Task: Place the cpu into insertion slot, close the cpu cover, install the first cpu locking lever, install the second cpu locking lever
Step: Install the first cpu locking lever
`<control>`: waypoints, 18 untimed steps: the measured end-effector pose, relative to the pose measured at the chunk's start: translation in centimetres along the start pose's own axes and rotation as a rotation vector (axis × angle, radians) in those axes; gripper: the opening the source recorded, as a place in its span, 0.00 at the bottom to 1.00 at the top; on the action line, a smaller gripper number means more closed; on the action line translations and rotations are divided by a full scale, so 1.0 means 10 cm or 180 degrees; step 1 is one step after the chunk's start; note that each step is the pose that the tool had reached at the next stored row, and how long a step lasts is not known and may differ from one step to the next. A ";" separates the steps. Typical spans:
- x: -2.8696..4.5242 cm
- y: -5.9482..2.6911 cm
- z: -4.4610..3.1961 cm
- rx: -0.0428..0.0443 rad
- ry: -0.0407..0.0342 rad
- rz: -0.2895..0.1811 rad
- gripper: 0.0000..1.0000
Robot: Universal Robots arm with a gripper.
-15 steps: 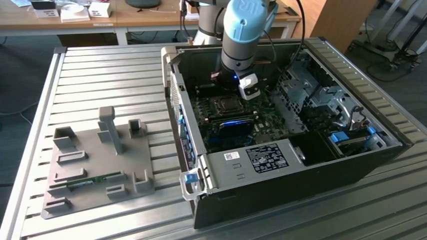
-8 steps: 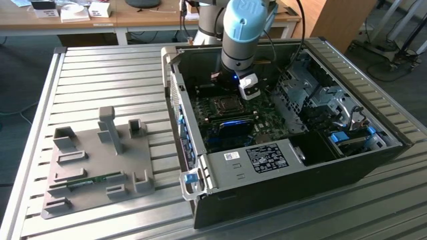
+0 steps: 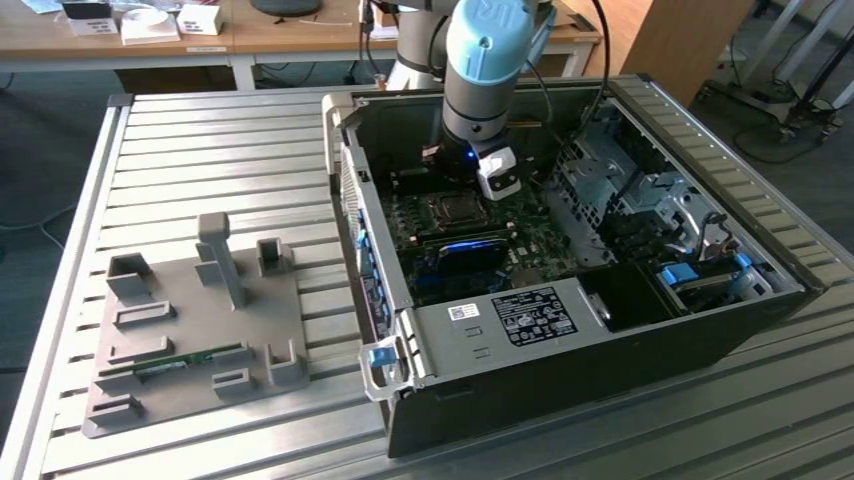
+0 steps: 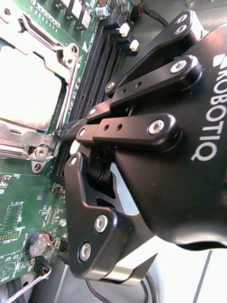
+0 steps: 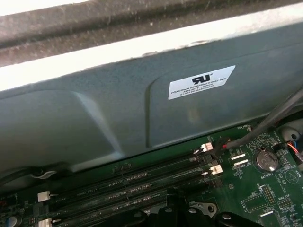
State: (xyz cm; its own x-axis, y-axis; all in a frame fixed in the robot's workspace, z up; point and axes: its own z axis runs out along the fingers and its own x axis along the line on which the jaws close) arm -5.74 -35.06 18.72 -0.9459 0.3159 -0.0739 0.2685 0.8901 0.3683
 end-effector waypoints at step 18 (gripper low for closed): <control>0.000 0.001 0.001 0.0001 -0.0001 0.0000 0.11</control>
State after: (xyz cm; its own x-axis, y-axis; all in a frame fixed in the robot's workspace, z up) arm -5.73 -35.05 18.71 -0.9459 0.3159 -0.0742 0.2685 0.8902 0.3680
